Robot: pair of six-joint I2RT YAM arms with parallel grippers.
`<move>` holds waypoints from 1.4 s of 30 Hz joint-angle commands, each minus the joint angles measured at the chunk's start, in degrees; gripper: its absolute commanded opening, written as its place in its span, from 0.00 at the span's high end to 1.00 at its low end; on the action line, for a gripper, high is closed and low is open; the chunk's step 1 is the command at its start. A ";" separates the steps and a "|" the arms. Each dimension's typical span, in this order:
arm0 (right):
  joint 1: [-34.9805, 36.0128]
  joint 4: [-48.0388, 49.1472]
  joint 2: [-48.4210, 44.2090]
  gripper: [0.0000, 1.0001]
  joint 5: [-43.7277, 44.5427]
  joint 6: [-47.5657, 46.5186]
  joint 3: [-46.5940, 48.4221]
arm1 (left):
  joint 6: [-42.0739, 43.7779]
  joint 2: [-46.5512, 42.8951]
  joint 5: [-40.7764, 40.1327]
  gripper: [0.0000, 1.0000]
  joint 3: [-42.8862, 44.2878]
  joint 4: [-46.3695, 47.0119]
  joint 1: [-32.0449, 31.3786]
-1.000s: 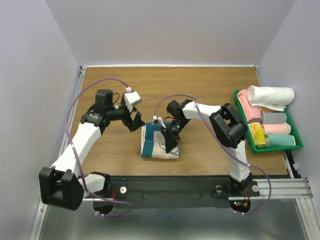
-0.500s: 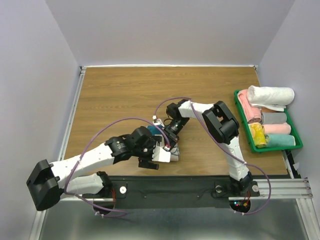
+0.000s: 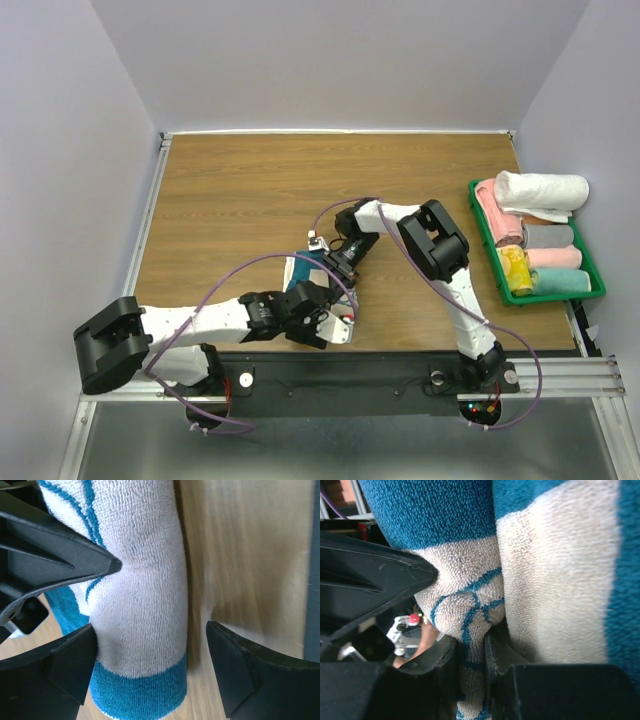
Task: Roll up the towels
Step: Roll the towel
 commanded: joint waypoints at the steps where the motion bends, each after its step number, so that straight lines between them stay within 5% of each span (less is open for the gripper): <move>1: 0.38 5.10 4.79 0.89 11.23 -2.09 0.59 | -0.34 3.26 -4.88 0.10 -1.37 3.93 -1.00; 4: -0.06 4.83 5.14 0.88 11.32 -2.18 1.03 | -1.31 6.07 -4.18 0.30 -0.67 1.22 -1.08; 5: -0.41 4.74 5.06 0.84 11.49 -2.18 1.12 | -2.44 7.30 -2.87 0.44 0.38 -1.32 -1.00; 8: -1.46 4.57 3.74 0.63 12.02 -2.01 1.56 | -4.21 7.58 0.21 0.60 2.49 -4.76 -1.00; 14: -5.94 4.22 -1.17 0.38 12.99 0.71 4.98 | -3.25 8.89 11.80 0.75 7.85 -14.60 3.04; 21: -12.71 4.57 -7.50 0.05 12.03 4.23 11.31 | 0.61 15.74 25.60 0.77 16.38 -24.45 14.55; 30: -18.69 10.63 -25.51 0.03 13.60 5.21 3.44 | 7.90 29.87 39.75 0.73 28.77 -37.19 25.63; 42: -14.05 21.43 -48.45 0.06 21.39 -1.04 -17.06 | 15.73 55.72 45.83 0.67 55.48 -56.18 35.74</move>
